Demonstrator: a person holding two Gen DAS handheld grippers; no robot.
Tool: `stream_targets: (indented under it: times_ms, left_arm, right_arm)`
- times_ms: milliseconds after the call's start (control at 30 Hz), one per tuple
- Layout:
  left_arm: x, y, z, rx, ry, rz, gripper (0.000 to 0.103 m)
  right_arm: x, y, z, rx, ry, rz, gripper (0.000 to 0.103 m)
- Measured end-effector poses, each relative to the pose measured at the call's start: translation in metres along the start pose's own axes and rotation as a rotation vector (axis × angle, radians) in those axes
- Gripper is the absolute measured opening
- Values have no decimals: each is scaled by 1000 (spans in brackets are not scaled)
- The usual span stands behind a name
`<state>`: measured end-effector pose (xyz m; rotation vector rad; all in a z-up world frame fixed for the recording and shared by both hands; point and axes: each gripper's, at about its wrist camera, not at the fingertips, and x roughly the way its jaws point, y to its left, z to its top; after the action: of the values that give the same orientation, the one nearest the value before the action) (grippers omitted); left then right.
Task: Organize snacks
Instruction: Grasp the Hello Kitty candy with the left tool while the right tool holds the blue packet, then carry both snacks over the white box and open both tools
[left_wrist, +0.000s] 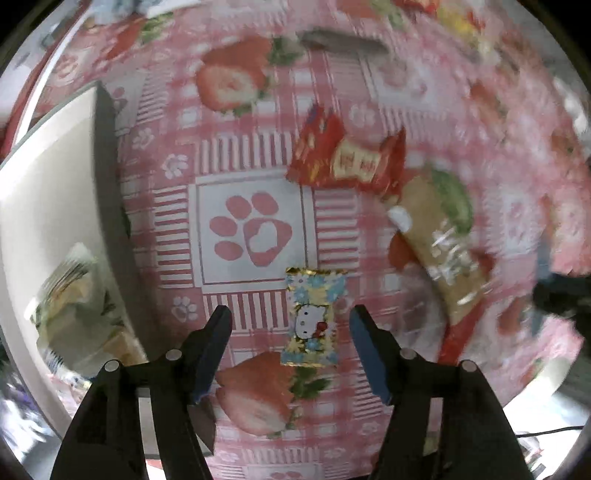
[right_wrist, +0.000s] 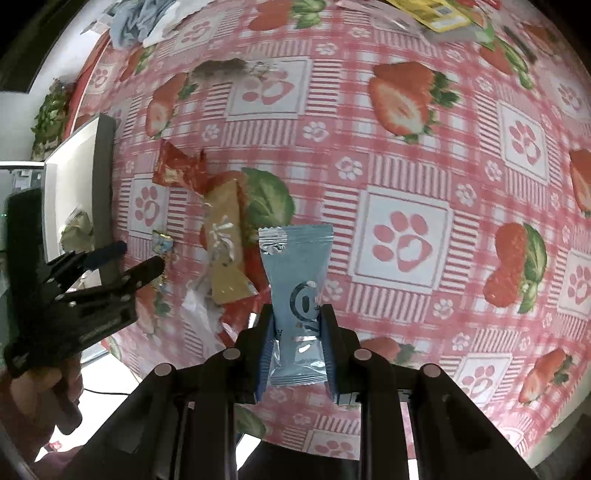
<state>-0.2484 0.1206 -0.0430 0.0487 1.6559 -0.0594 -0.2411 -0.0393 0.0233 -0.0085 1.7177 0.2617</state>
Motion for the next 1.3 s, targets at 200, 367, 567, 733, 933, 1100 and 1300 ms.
stream_targets:
  times_ms: [200,367,567,733,933,1100,1300]
  left_arm:
    - [5,-13,-6,73,-15,12,52]
    - [-1,-12,-6,58,-33,-26,28]
    - [-30,7,-21,8,-115,-87,27]
    - [-59,21,-32,-31,-183,-126,27]
    - [-88,46,-52,-63,-259,-133,27]
    - [-93,71,-65,-125,-287,-123,27]
    - [-97,106,-83,-207,-311,-108,27]
  right_arm:
    - [-3,-8,-3,15,-5,14,26]
    - [3,-1,0,3,-1,12,26]
    - [1,17,3,-35,-6,11,26]
    - [-1,41,12,-81,-10,18,26]
    - [-1,83,22,-164,-13,31,26]
    - [4,122,25,-238,-6,38,26]
    - [11,167,29,-317,3,37,26]
